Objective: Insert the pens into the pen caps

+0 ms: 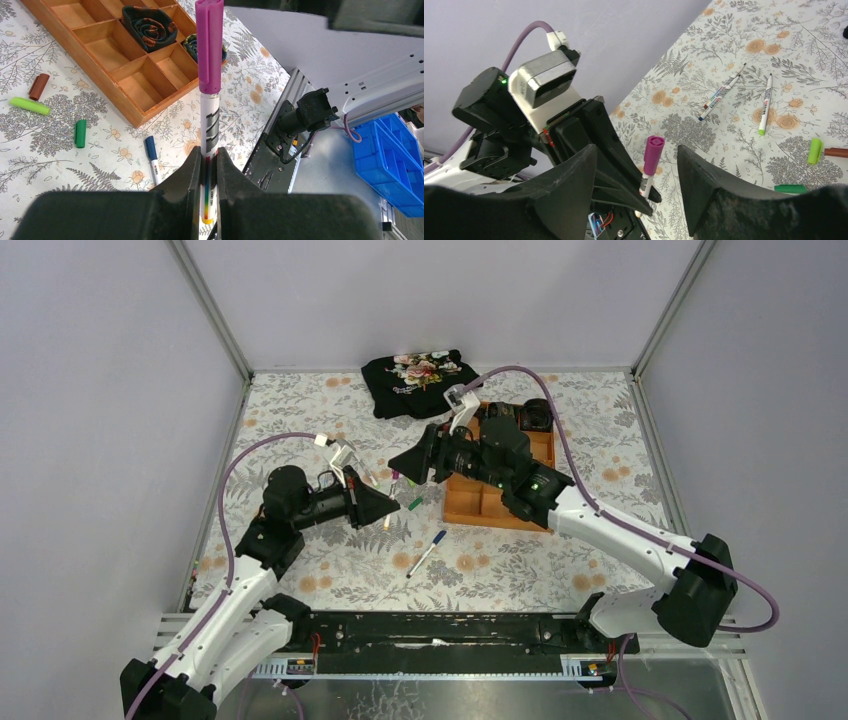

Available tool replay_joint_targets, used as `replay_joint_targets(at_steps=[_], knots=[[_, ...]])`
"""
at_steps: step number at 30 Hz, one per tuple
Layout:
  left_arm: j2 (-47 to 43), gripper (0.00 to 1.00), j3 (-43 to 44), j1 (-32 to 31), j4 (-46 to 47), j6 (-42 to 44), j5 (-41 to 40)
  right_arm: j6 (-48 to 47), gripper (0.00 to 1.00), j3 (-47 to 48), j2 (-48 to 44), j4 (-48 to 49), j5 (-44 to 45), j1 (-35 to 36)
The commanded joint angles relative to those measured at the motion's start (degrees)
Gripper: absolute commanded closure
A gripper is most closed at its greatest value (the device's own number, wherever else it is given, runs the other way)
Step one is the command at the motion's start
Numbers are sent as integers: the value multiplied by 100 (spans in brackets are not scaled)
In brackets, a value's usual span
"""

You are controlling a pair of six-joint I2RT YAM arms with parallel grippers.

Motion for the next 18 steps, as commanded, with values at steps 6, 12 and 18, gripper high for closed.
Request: replay_joint_targets(at_steps=[6,12,18], knots=[[-39,100,-40,16,482,-85,307,-231,44,492,366,-75,-297,-45],[-53,100,-43,11,486,-74,278,-209,86,528,529,-133,-872,-45],[-203,100,-82,12,554,-146,102,-142,100,-107,418,-8,-1469,-46]])
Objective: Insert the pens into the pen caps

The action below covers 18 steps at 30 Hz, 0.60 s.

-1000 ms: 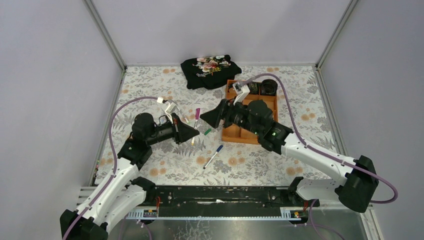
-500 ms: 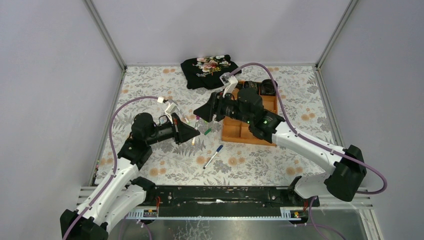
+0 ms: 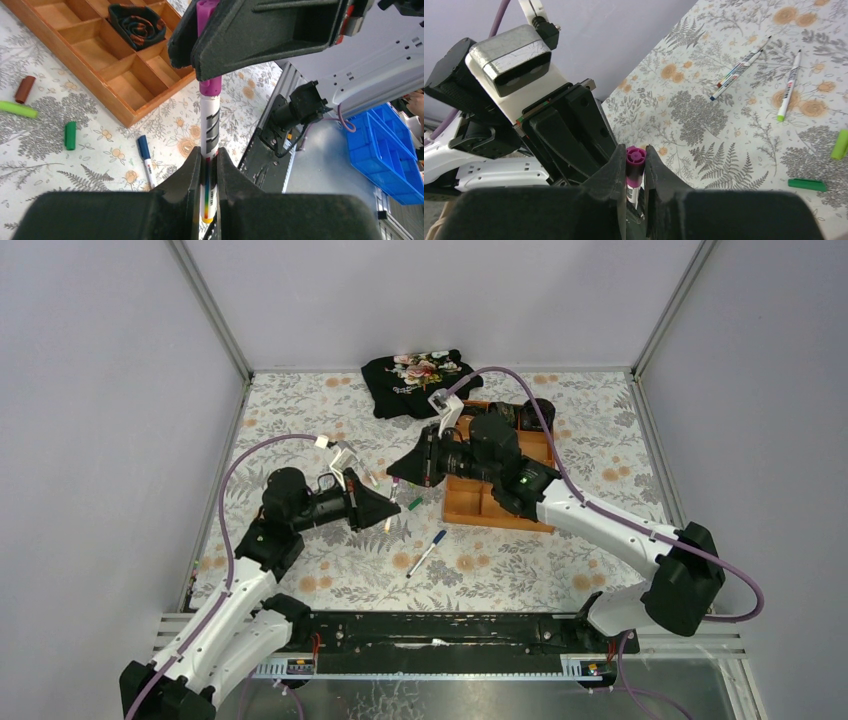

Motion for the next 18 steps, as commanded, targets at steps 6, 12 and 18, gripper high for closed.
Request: replay_joint_targets(at_steps=[6,12,18], knots=[[-211,100,206,16,653,-333,104,204,100,-1113,-317,554,-1492,78],[-192,100,693,24,772,-440,138,309,100,-1453,-305,584,-1790,466],[-152,100,1062,87,855,-491,281,357,100,-1764,-260,601,-2045,838]])
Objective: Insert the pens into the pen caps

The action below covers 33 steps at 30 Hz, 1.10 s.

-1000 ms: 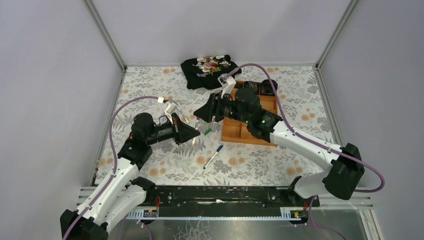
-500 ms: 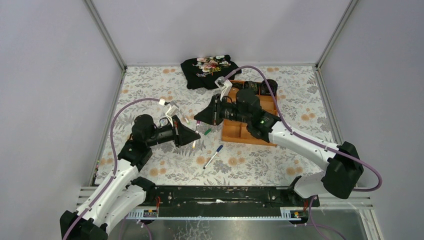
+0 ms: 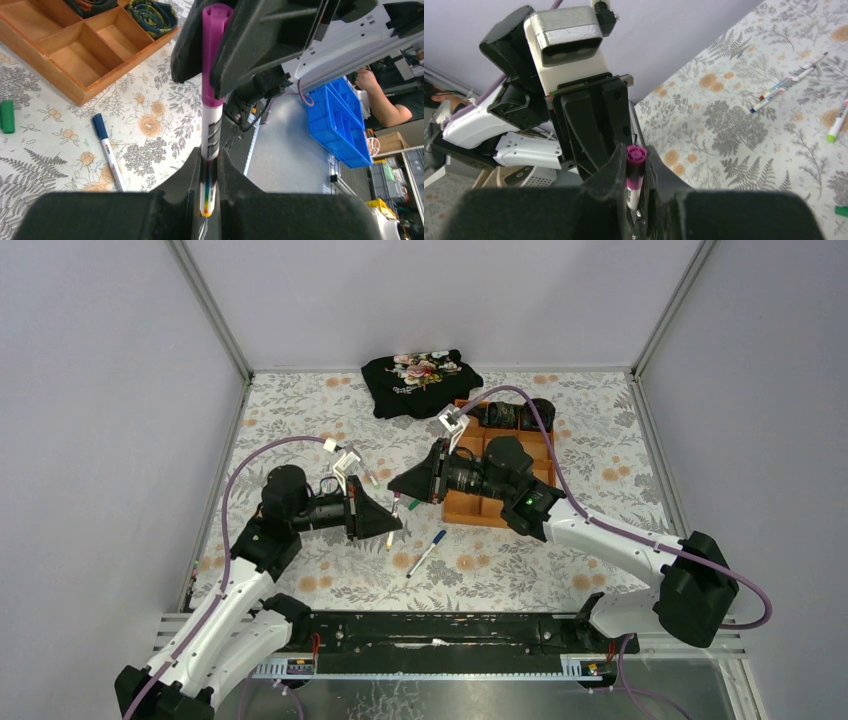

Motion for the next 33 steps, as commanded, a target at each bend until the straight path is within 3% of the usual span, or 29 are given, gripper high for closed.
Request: replay_joint_targets(at_steps=[1,8,11,13,15,18,20,21,27,33], knots=[[-70,100,826,186,1614,-292,-307,-33,100,-598,155,-1070,-1462,734],[-115,100,904,478,1663,-374,-169,68,100,-829,29,-1102,-1922,737],[-80,100,995,512,859,261,-552,76,100,-701,-86,-1339,-1764,738],[39,100,998,504,186,681,-912,-78,100,-456,-278,-1824,-960,730],[109,100,847,456,-174,819,-1168,-380,84,-101,-523,-2645,-152,737],[147,100,407,132,-273,588,-1716,-607,43,208,-1006,-3317,1183,729],[218,100,166,-306,-350,289,-2288,-719,24,276,-1344,-3650,1912,712],[297,100,79,-540,-397,180,-2588,-788,19,288,-1433,-3786,2117,642],[1561,100,17,-1869,-1155,-193,-4431,-433,14,-372,-1891,-4532,2747,-234],[2713,100,38,-2266,-1245,-92,-4927,-137,14,-1231,-2469,-4446,2917,-344]])
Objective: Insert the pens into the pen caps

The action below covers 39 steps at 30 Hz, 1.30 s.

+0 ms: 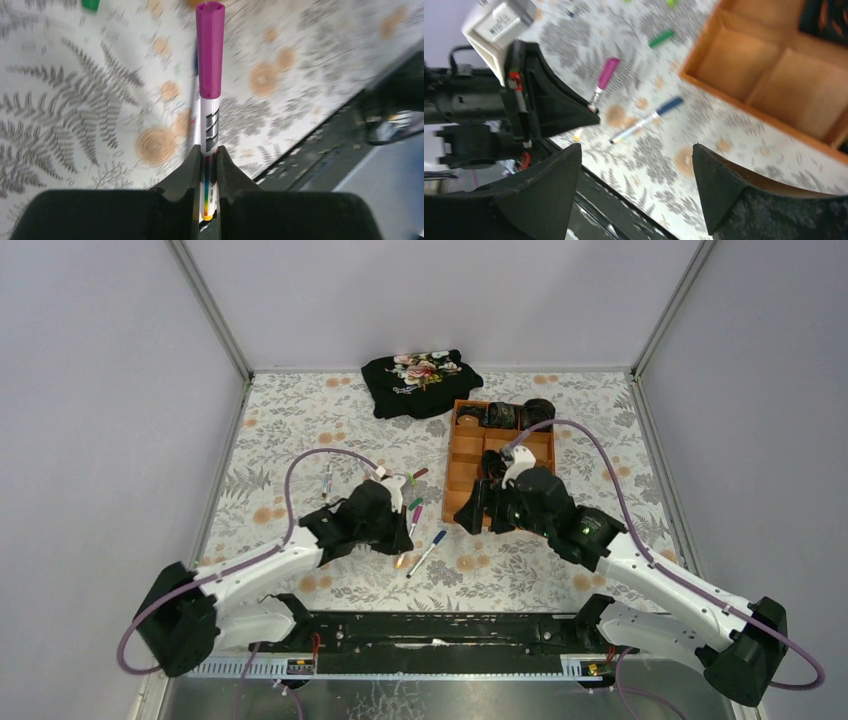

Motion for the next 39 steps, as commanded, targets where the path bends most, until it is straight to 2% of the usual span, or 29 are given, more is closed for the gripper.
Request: replay_joint_targets(at_steps=[1,8,14,19,24,26,29,33,39], knots=[[510,100,-4,-137,-71,2,-813,243,14,-371,-319,-184,343,-21],[1355,99,293,-148,198,92,-718,561,14,-776,-389,62,159,-23],[2017,92,674,-154,201,128,-814,629,14,-872,-336,342,85,-21],[2310,78,870,-154,71,228,-991,548,14,-799,-305,330,113,-19],[2120,51,1064,-134,-101,199,-1201,401,14,-645,-267,162,243,-18],[1973,48,1313,6,-424,174,-1260,322,14,-543,-220,96,302,-18],[1679,48,1663,547,-893,326,-1352,193,14,-393,-100,78,322,-19],[1511,51,1954,1736,-1211,735,-1429,48,14,-238,116,172,261,-18],[2261,59,2518,3268,-1482,1325,-1459,-1,14,-159,280,341,143,-19]])
